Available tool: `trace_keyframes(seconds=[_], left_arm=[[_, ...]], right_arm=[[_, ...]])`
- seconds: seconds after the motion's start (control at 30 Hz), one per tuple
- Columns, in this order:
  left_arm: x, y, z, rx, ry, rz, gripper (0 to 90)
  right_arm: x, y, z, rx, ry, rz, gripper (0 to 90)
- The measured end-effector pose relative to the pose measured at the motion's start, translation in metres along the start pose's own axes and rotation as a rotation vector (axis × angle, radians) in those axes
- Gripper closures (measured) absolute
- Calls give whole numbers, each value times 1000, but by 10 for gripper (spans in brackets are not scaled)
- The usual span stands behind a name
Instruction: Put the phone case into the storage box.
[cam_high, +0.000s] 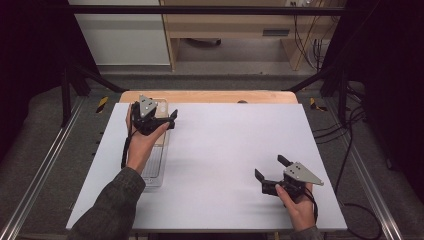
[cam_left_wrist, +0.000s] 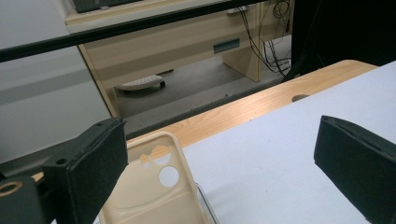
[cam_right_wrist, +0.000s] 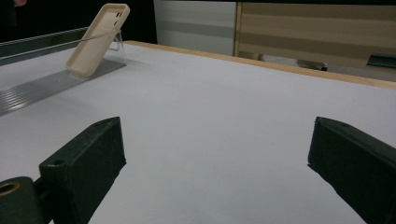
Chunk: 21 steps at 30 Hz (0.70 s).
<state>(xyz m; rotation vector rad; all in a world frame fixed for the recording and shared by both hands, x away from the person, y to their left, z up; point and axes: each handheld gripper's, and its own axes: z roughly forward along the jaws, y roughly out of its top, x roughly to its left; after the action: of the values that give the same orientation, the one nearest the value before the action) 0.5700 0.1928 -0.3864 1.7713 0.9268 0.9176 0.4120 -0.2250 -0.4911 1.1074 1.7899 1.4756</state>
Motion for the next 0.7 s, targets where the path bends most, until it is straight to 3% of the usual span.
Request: trace_keyframes(seconds=[0.2, 0.5, 0.7], left_arm=[[-5, 4, -8, -28, -10, 39, 26], [-14, 7, -24, -53, -38, 50, 26], [-21, 7, -36, -70, -52, 94, 25]], right_arm=[[0, 0, 0, 3, 2, -5, 39], [0, -1, 1, 5, 2, -6, 39], [1, -1, 1, 7, 3, -10, 39]])
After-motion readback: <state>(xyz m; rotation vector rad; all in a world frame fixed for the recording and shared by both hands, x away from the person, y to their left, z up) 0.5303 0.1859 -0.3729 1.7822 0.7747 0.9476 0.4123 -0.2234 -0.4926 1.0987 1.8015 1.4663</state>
